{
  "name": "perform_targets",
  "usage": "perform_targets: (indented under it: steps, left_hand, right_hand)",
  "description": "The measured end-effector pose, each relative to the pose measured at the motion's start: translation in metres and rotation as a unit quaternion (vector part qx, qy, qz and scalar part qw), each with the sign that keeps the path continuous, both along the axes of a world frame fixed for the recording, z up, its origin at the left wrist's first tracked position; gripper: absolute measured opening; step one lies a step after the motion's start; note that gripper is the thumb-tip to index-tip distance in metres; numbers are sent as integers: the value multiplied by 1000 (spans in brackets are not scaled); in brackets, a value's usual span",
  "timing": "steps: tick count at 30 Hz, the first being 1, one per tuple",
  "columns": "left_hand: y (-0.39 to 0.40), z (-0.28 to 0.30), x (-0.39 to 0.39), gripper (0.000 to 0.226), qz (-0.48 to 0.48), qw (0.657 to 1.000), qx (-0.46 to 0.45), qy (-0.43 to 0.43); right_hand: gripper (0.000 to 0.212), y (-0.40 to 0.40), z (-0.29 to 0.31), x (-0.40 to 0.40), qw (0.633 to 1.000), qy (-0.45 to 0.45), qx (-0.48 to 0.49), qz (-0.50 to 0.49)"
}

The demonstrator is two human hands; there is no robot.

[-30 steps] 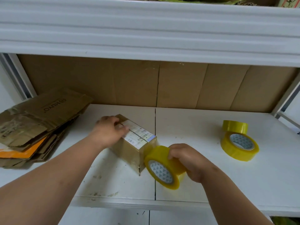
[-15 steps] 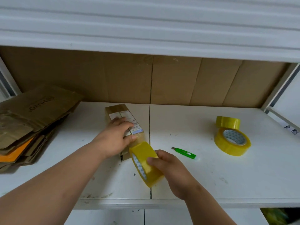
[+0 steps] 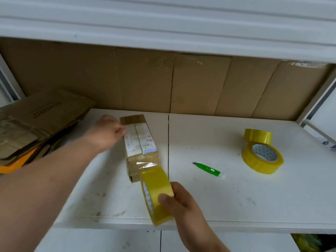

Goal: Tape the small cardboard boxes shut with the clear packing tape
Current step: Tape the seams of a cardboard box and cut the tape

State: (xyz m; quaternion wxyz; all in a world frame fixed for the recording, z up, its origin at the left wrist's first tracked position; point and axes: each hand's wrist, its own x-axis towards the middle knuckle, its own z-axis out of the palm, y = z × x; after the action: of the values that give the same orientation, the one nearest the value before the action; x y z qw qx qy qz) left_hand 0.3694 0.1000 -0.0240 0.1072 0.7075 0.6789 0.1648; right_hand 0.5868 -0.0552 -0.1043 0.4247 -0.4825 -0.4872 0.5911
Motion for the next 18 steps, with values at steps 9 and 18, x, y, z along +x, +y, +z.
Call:
perform_targets:
  steps: [9,18]
  left_hand:
    - [-37,-15,6,57,-149,988,-12,30]
    - [-28,-26,8,53,-140,985,-33,94]
  right_hand:
    - [40,19,6,-12,999,36,18,8]
    - [31,16,6,-9,999,19,29,24]
